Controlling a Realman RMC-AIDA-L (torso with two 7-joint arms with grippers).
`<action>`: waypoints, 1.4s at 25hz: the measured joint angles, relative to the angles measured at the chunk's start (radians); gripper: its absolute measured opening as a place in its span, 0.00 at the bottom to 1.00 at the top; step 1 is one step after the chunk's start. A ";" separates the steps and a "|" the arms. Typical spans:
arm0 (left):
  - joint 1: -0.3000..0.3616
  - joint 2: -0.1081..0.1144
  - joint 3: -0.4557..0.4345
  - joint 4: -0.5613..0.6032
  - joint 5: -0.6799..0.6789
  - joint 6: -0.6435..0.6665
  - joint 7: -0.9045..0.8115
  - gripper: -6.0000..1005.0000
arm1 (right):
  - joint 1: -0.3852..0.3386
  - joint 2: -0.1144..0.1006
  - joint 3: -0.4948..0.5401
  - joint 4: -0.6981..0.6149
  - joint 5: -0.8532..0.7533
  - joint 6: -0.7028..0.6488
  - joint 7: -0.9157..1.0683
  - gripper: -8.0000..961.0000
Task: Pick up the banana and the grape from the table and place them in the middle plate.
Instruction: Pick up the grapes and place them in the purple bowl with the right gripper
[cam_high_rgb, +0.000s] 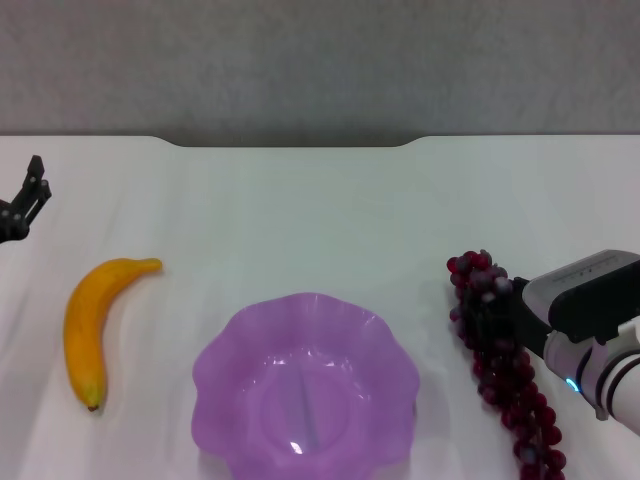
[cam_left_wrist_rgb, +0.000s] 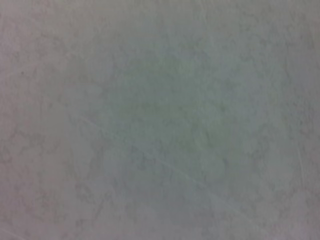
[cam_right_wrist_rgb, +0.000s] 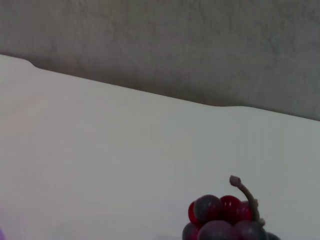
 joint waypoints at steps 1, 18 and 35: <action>0.001 0.000 0.000 0.000 0.000 0.000 0.000 0.90 | 0.000 0.000 0.000 0.003 0.000 -0.005 0.000 0.40; 0.011 0.004 0.000 0.000 0.000 0.000 0.001 0.90 | 0.005 -0.013 -0.009 -0.002 0.000 -0.239 -0.010 0.38; 0.010 0.005 0.000 0.001 0.000 0.000 0.002 0.90 | -0.003 -0.006 -0.048 0.023 -0.037 -0.738 -0.200 0.37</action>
